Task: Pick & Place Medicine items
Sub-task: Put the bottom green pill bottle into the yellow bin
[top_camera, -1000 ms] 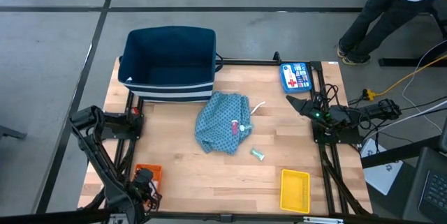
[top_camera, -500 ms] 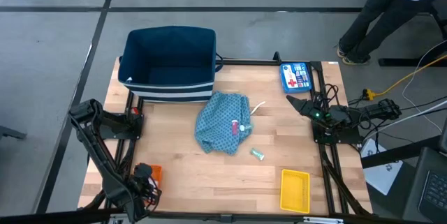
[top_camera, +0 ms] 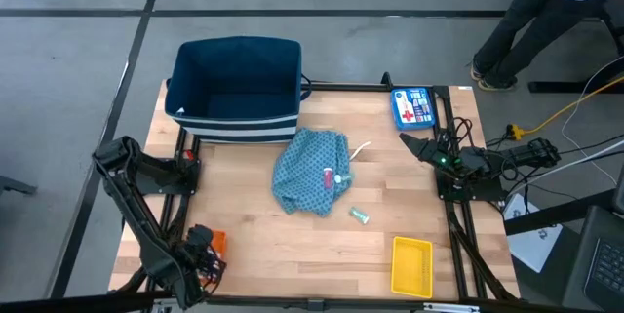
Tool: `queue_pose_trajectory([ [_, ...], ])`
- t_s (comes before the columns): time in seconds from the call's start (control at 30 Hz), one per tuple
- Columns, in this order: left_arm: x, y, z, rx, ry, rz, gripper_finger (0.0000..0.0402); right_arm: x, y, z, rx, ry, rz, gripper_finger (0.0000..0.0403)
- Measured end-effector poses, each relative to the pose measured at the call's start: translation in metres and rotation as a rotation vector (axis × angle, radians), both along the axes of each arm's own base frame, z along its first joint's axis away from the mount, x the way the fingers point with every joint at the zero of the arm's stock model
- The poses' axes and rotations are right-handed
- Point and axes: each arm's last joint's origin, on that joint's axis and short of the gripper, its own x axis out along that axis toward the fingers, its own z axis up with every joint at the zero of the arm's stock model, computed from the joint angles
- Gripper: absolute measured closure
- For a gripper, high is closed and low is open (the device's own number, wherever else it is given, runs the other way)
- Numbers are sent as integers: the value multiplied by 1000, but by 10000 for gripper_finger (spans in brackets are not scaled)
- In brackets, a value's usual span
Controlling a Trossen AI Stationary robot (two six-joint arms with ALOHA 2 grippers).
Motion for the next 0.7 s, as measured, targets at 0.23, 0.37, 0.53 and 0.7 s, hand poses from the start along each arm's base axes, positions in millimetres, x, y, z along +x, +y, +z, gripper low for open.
queue_pose_trajectory([
  [0.23, 34, 51, 48, 161, -524, 37, 208, 0, 0, 0, 3, -3, 15, 69],
  [0.37, 50, 89, 79, 257, -720, 39, 208, 0, 0, 0, -18, 10, 12, 69],
  [0.53, 80, 128, 106, 367, -877, -7, 208, 1, 1, 0, -27, 12, 44, 69],
  [0.7, 119, 158, 117, 417, -980, -77, 208, 2, 6, 5, 17, -62, 219, 69],
])
